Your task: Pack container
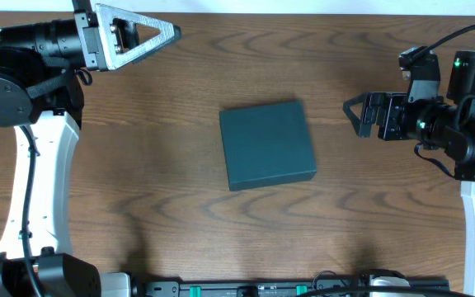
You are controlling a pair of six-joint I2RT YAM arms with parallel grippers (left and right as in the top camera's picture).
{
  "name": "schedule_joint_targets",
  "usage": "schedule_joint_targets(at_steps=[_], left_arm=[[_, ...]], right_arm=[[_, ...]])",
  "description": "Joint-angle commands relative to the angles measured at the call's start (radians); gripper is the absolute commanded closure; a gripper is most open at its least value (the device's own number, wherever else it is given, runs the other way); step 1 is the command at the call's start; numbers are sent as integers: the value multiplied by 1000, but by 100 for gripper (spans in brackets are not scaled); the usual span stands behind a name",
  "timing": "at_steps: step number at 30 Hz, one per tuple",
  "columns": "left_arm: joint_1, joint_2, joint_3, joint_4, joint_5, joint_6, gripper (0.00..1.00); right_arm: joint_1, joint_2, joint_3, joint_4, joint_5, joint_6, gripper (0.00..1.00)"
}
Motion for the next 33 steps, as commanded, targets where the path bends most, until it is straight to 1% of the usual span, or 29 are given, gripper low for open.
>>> schedule_joint_targets(at_steps=[1,16,17,21,25,29,31,33], left_arm=[[5,-2,11,6,2,-62,1],[5,-2,11,6,2,-62,2],[5,-2,11,6,2,-62,1],[5,-2,11,6,2,-62,1],[5,-2,11,6,2,-62,1],[5,-2,11,6,2,-62,1],[5,-2,11,6,3,-62,1],[5,-2,11,6,2,-62,1]], right_arm=[[-2,-11,18,0,0,-8,1],[-2,-11,18,0,0,-8,1],[-3,-10,18,0,12,-8,1],[-3,-14,18,0,172,-8,1],[-3,-44,18,-1,187,-9,1],[-3,-112,14,78,208,-23,1],[-1,-159,0,158,204,-24,1],[6,-211,-29,260,192,-62,1]])
